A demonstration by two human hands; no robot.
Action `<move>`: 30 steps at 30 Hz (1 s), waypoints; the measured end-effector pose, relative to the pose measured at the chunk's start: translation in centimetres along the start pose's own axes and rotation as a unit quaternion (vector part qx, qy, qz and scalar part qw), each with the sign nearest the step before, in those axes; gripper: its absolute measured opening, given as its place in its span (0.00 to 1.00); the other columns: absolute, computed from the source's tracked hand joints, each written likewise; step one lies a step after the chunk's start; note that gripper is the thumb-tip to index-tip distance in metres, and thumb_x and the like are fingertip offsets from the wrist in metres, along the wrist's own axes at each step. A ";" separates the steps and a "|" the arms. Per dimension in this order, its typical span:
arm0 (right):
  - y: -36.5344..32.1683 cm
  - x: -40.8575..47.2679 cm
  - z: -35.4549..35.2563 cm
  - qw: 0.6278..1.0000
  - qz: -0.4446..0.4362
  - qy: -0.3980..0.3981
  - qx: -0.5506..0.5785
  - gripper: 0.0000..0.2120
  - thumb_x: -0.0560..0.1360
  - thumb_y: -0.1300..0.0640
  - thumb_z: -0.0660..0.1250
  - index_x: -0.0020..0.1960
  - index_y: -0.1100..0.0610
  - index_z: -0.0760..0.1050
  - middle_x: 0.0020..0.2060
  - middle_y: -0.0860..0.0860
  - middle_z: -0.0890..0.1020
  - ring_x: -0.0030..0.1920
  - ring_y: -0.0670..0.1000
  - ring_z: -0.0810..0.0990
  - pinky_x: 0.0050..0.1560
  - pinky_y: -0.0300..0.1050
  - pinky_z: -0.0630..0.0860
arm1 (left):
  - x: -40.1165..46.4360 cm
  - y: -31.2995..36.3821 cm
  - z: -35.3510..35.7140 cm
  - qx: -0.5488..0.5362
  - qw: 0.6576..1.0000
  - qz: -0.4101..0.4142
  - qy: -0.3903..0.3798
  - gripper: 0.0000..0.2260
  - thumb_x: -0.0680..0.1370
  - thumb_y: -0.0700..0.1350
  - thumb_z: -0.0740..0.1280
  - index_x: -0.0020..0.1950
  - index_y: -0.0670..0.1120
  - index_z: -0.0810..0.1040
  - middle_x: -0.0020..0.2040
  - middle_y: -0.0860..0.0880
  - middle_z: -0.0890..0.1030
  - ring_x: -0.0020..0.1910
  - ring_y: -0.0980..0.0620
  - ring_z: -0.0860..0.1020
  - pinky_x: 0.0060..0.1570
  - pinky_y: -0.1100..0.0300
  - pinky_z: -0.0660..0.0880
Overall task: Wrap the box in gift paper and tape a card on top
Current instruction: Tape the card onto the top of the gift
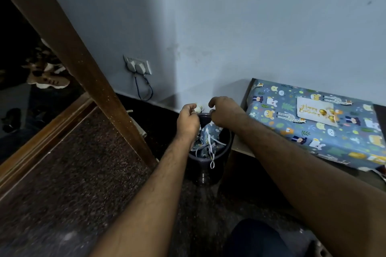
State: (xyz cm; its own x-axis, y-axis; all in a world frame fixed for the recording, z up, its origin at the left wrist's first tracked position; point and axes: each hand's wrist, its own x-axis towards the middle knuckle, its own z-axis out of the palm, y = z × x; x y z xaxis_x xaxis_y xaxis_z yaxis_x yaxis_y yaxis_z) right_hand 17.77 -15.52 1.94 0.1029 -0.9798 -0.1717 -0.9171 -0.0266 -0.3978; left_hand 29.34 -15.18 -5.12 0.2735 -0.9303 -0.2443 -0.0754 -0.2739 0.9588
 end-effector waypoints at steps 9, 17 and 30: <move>0.7 -9.5 -6.2 0.996 -0.015 0.079 0.037 0.18 0.82 0.55 0.65 0.70 0.57 0.74 0.68 0.59 0.75 0.65 0.58 0.76 0.62 0.46 0.72 | -8.3 8.0 0.5 0.026 0.993 0.108 -0.040 0.17 0.81 0.35 0.58 0.65 0.47 0.78 0.59 0.49 0.81 0.35 0.57 0.74 0.37 0.64 0.73; 5.2 -19.8 -10.1 0.989 0.006 0.138 0.060 0.17 0.81 0.56 0.66 0.69 0.56 0.76 0.68 0.58 0.76 0.62 0.56 0.78 0.59 0.43 0.71 | -17.9 10.2 4.0 0.023 0.982 0.159 -0.103 0.17 0.80 0.34 0.58 0.65 0.46 0.78 0.55 0.50 0.78 0.49 0.52 0.77 0.44 0.63 0.75; 13.6 -25.2 -10.8 0.975 0.068 0.184 0.103 0.16 0.81 0.54 0.67 0.68 0.54 0.76 0.67 0.58 0.75 0.61 0.57 0.79 0.62 0.47 0.73 | -23.0 8.5 9.5 0.076 0.970 0.159 -0.165 0.15 0.77 0.44 0.63 0.62 0.52 0.78 0.57 0.52 0.80 0.59 0.46 0.80 0.62 0.49 0.77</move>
State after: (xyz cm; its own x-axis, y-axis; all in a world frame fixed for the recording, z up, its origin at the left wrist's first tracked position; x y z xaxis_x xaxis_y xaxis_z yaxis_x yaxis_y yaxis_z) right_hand -1.43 6.72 10.58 -0.1947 -0.9772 0.0850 -0.8117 0.1119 -0.5733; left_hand 13.34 1.54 7.26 -0.1071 -0.9942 0.0028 -0.2539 0.0300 0.9668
